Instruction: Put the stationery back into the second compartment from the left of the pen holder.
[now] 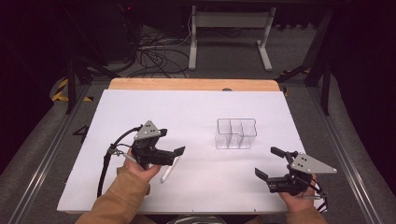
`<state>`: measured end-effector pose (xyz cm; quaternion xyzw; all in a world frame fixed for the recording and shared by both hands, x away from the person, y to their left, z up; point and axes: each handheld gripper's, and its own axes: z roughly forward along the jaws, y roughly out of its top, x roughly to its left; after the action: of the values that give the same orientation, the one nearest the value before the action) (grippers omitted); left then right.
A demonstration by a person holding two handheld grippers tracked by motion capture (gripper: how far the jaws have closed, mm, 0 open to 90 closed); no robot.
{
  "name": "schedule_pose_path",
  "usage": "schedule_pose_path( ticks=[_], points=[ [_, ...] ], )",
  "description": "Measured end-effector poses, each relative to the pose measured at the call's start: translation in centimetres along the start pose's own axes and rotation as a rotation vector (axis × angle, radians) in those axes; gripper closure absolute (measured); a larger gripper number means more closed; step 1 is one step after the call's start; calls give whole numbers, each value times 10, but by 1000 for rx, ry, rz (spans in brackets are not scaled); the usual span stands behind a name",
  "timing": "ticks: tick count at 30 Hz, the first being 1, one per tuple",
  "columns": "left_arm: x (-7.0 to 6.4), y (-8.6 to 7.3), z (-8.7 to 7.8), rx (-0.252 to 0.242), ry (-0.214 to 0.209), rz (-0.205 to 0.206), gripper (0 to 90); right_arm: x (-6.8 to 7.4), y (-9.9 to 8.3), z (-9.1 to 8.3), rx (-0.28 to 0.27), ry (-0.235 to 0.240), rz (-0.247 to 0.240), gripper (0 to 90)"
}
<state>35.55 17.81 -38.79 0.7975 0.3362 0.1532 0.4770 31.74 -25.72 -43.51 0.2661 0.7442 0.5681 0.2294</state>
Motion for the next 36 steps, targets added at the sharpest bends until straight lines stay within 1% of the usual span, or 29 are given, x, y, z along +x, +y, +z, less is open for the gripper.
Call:
schedule_pose_path(
  ticks=[2,3,4,5,6,7,9,10,11,12,13,14,15,16,17,18,19,20,21,23,24,26,27,29,30,31,32,33,36],
  points=[
    [0,1,1,10,4,-3,114,1,1,-2,-9,-8,-4,72],
    [0,1,1,27,12,4,114,1,1,-2,-9,-8,-4,72],
    [0,2,3,46,27,15,120,1,0,-1,-17,-9,33,36],
    [-1,2,5,58,26,10,128,0,0,2,-10,-2,53,19],
    [-1,3,7,81,36,16,135,1,0,4,-11,-11,63,20],
    [-1,3,9,100,38,19,135,1,0,4,-11,-11,63,20],
    [0,4,14,132,46,16,150,4,0,6,-16,-45,51,14],
    [1,4,16,146,48,17,153,4,0,6,-21,-47,59,11],
    [2,5,21,185,51,10,156,4,0,6,-26,-44,79,11],
    [2,5,21,185,51,10,156,3,0,6,-22,-39,92,10],
    [3,6,25,206,54,7,157,2,0,6,-15,-37,112,6],
    [5,6,29,232,59,10,158,2,0,6,-13,-45,124,2],
    [5,7,31,249,55,1,160,1,0,7,-14,-62,141,3],
    [5,7,31,249,55,1,162,1,0,8,-5,-72,162,3],
    [6,7,33,265,56,-2,162,1,0,8,-5,-72,162,3],
    [6,8,36,280,64,0,166,0,0,12,13,-109,188,28],
    [8,8,39,312,69,0,168,1,0,13,22,-116,187,26],
    [8,8,39,312,69,0,169,1,0,13,22,-116,187,26],
    [9,9,41,328,67,-5,172,2,0,14,40,-125,174,25],
    [9,9,45,356,70,-4,173,2,-1,14,42,-119,169,24],
    [9,9,46,370,68,-4,175,2,-1,12,41,-111,149,20],
    [10,9,49,396,75,1,177,2,-1,12,42,-112,143,24],
    [10,10,51,409,77,-4,177,3,-1,11,47,-133,129,39],
    [12,10,55,443,71,-16,181,4,0,11,44,-135,118,48],
    [12,10,55,443,71,-16,183,4,0,11,43,-134,115,49],
    [13,11,57,466,63,-17,187,5,0,11,44,-136,110,49],
    [13,11,57,466,63,-17,189,5,0,11,44,-136,110,49],
    [13,11,59,480,64,-11,189,6,0,11,45,-139,104,49],
    [14,12,62,507,55,-14,191,6,0,11,49,-127,97,81]
  ],
)
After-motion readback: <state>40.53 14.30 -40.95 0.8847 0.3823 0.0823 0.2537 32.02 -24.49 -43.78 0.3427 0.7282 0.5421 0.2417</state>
